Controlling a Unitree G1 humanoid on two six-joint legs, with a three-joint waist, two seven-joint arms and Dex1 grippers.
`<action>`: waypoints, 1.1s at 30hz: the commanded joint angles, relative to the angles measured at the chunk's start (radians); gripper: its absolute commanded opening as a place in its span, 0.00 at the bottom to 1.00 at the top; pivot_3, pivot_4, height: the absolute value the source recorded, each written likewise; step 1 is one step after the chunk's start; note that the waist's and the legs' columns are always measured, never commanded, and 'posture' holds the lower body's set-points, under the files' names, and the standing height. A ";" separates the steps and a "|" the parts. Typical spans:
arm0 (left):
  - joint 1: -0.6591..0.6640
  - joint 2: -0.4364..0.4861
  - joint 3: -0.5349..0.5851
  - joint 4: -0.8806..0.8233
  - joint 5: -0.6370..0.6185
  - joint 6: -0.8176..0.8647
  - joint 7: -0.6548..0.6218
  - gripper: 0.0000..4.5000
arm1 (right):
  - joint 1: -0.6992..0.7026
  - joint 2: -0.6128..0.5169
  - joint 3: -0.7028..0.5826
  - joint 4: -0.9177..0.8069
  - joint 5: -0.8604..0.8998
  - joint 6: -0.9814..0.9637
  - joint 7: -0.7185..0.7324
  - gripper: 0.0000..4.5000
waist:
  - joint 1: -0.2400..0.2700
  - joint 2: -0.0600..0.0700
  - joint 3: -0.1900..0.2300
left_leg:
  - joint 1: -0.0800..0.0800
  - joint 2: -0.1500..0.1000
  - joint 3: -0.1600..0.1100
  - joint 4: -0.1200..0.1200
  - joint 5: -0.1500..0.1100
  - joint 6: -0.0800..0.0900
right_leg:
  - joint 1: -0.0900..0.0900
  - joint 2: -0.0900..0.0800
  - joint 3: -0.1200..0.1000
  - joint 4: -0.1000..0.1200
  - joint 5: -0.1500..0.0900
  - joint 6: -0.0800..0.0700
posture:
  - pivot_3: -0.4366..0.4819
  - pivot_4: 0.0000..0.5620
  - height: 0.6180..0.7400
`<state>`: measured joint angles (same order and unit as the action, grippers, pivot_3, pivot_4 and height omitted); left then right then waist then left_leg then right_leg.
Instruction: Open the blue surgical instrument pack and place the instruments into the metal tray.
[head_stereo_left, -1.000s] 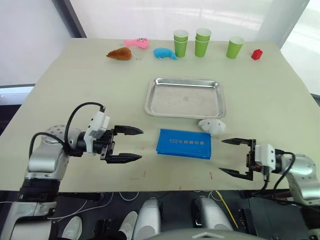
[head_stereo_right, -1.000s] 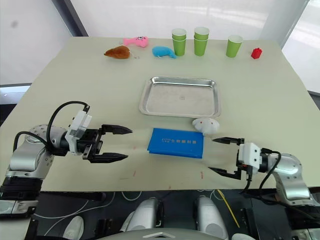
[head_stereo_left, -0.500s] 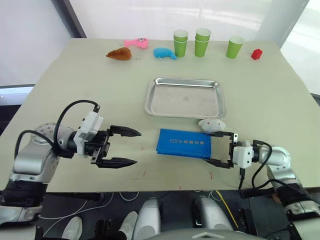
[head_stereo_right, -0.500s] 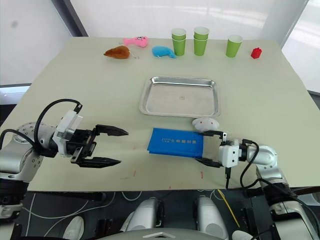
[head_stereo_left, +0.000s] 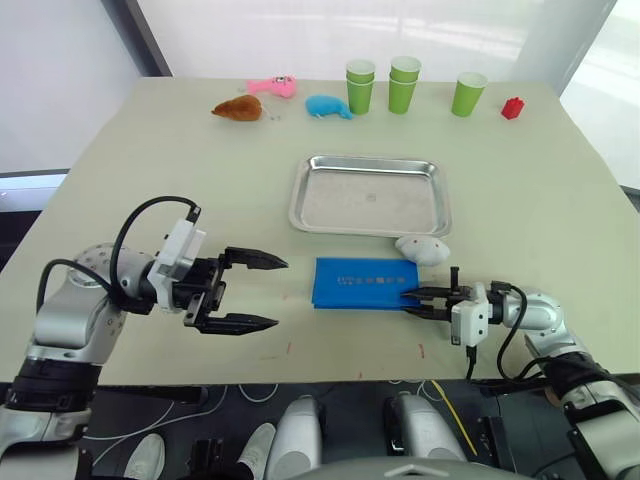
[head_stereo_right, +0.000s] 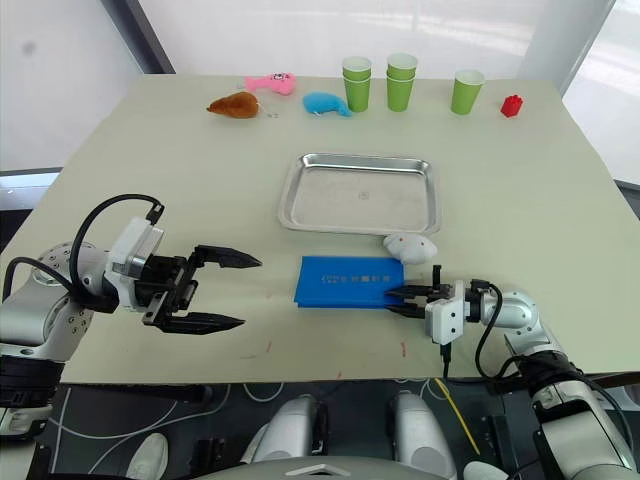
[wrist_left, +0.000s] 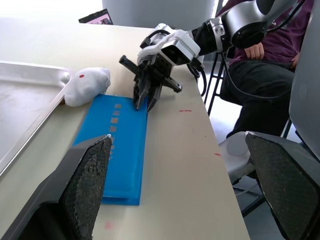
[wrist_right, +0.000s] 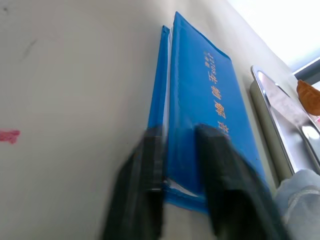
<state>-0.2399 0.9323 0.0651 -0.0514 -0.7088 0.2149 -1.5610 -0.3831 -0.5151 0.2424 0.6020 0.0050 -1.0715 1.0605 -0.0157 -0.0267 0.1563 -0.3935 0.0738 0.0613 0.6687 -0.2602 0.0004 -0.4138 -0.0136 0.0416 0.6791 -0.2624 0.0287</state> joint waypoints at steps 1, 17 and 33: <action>-0.005 -0.004 0.009 -0.002 0.002 -0.023 -0.053 1.00 | -0.003 -0.022 0.019 -0.010 0.034 0.011 0.001 0.03 | 0.000 0.000 0.000 | 0.000 0.000 0.000 0.000 0.000 0.000 | 0.000 0.000 0.000 0.000 0.000 0.000 | 0.48 0.27 1.00; 0.004 -0.009 -0.026 -0.014 -0.012 -0.026 -0.053 1.00 | 0.162 -0.194 0.025 -0.481 0.391 0.478 0.160 0.03 | 0.003 0.000 0.000 | 0.000 0.000 0.000 0.000 0.000 0.000 | 0.000 -0.001 0.000 0.000 0.000 0.000 | 0.48 0.27 1.00; -0.125 -0.107 -0.091 0.107 0.074 -0.101 -0.053 1.00 | 0.080 -0.211 -0.083 -0.513 0.570 1.051 0.250 0.03 | 0.003 0.000 0.000 | -0.001 0.000 -0.001 0.000 0.000 0.001 | 0.000 0.001 -0.001 -0.001 0.000 0.000 | 0.48 0.27 1.00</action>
<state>-0.3471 0.8223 -0.0211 0.0515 -0.6377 0.1425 -1.5629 -0.2836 -0.7334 0.1952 0.0827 0.5835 -0.0139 1.2964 -0.0130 -0.0264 0.1565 -0.3948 0.0737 0.0602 0.6689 -0.2606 0.0010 -0.4142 -0.0123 0.0409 0.6784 -0.2624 0.0290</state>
